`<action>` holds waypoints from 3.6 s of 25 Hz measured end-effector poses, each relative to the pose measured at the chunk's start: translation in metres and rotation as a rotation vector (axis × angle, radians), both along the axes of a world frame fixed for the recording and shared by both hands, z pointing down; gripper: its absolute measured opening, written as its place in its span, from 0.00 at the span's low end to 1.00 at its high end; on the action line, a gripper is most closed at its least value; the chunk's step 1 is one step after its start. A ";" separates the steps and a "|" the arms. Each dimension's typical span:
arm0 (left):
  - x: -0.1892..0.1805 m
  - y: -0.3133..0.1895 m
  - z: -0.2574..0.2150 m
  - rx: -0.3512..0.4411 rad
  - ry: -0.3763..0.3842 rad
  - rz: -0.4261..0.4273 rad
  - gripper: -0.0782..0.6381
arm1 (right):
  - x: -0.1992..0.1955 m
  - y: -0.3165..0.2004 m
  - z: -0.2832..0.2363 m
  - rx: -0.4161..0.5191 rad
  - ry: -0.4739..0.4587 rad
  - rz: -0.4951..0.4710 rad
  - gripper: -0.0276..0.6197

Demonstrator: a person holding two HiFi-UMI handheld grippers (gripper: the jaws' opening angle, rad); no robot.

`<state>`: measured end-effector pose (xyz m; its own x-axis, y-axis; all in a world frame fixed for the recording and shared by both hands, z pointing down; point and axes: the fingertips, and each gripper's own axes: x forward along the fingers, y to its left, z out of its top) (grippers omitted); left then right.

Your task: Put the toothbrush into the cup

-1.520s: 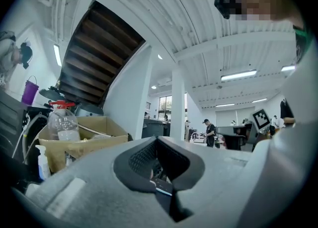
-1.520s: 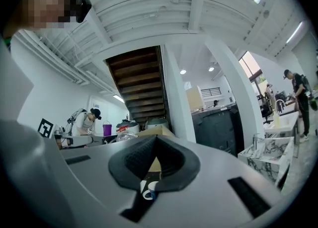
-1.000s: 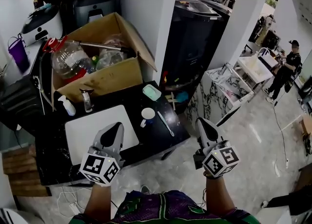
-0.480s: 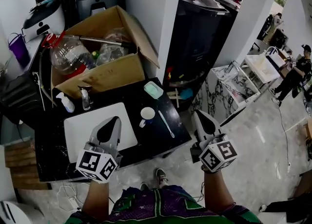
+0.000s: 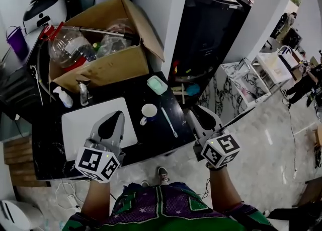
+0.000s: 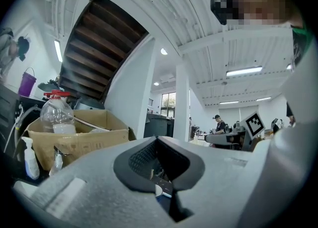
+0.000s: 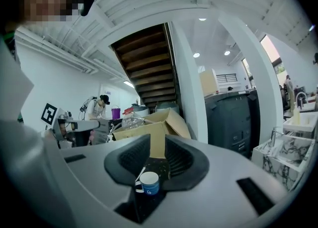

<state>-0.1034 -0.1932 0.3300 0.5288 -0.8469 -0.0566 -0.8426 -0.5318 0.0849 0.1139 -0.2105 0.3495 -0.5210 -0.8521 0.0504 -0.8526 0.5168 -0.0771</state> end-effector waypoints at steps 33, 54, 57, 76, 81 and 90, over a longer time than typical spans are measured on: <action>0.012 -0.005 0.065 -0.133 -0.016 -0.030 0.13 | -0.003 -0.001 0.237 -0.469 0.182 -0.030 0.17; 0.014 -0.001 0.078 -0.167 -0.028 -0.035 0.13 | 0.005 -0.007 0.303 -0.594 0.305 0.010 0.17; 0.014 -0.001 0.079 -0.164 -0.031 -0.034 0.13 | 0.005 -0.007 0.307 -0.614 0.320 0.007 0.17; 0.009 -0.002 0.074 -0.151 -0.017 -0.043 0.13 | 0.008 -0.010 0.318 -0.697 0.418 0.005 0.13; 0.009 -0.001 0.069 -0.143 -0.016 -0.043 0.13 | 0.009 -0.011 0.314 -0.669 0.404 0.019 0.13; 0.004 0.002 0.061 -0.124 -0.018 -0.054 0.13 | 0.015 -0.012 0.292 -0.598 0.376 0.032 0.13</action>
